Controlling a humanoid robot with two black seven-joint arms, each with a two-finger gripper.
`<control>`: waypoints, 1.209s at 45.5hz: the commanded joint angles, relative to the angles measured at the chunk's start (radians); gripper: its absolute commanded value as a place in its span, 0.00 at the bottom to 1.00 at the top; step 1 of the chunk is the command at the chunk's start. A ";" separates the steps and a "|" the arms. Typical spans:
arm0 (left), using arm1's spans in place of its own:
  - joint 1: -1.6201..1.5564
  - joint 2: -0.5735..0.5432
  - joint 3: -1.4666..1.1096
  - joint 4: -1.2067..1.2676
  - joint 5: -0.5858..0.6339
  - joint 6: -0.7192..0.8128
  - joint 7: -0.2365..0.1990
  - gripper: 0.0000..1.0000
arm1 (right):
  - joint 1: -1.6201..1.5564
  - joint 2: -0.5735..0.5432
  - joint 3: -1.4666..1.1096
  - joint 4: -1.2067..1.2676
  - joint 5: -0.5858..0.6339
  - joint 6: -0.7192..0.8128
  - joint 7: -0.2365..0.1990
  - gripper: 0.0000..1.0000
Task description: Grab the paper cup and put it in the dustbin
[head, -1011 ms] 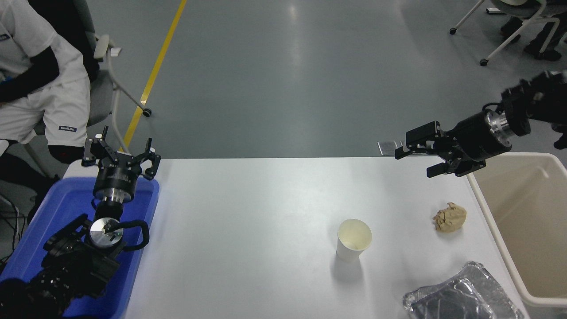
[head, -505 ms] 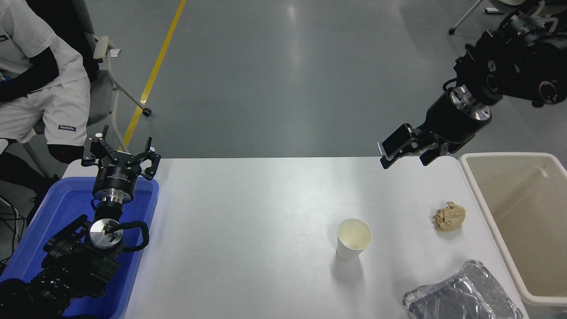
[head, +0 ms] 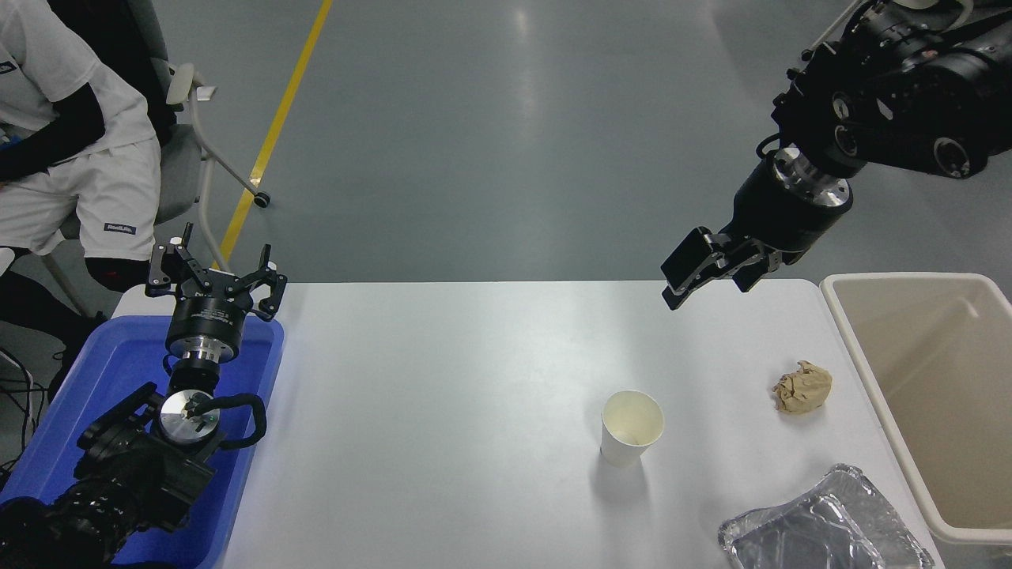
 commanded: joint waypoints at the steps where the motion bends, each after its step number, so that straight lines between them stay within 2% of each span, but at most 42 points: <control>1: 0.000 0.000 0.000 0.000 0.000 0.000 0.000 0.99 | -0.047 0.005 -0.001 -0.026 0.089 0.000 -0.002 1.00; 29: 0.000 0.000 0.000 0.000 0.000 -0.002 0.000 0.99 | -0.177 0.029 0.040 -0.048 0.117 0.000 -0.002 1.00; 37: 0.000 0.000 0.000 0.000 0.000 -0.002 0.000 0.99 | -0.234 0.055 0.040 -0.046 0.118 -0.124 -0.014 1.00; 42: 0.000 0.000 0.000 0.000 0.000 -0.002 0.000 0.99 | -0.266 0.060 0.043 -0.043 0.124 -0.245 -0.040 1.00; 46: 0.000 0.000 0.000 0.000 0.000 -0.002 0.000 0.99 | -0.301 0.060 0.045 -0.045 0.179 -0.313 -0.072 0.99; 50: 0.000 0.000 0.000 0.000 0.000 -0.002 0.000 0.99 | -0.336 0.060 0.043 -0.045 0.242 -0.362 -0.140 0.99; 55: -0.002 0.000 0.000 0.001 0.000 -0.002 0.000 0.99 | -0.376 0.069 0.046 -0.045 0.238 -0.391 -0.215 1.00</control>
